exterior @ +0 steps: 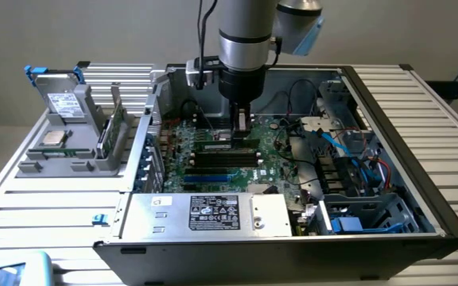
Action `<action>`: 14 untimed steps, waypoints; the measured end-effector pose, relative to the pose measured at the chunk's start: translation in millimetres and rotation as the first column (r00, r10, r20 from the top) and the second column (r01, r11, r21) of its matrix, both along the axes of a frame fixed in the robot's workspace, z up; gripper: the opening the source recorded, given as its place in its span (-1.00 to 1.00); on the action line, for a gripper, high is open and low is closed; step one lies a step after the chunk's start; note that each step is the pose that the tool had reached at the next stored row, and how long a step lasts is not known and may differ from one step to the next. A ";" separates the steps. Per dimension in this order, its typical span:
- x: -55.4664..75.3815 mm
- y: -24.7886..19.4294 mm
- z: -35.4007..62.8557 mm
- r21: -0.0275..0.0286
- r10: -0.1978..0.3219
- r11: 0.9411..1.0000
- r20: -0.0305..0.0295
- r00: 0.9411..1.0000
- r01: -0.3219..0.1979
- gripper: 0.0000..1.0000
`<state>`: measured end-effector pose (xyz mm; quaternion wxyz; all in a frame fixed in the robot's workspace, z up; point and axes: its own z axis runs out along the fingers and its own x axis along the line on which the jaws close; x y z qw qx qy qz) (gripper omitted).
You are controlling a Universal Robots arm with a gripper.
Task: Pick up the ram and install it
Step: 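Insert the ram into the slot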
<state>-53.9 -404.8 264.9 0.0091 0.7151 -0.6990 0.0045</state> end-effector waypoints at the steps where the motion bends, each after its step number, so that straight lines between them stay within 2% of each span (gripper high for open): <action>1: 0.0 0.0 0.0 0.000 0.000 1.000 0.000 1.000 0.000 -0.74; 14: -3.3 0.6 -16.0 -0.001 0.000 1.000 0.004 1.000 0.000 -0.74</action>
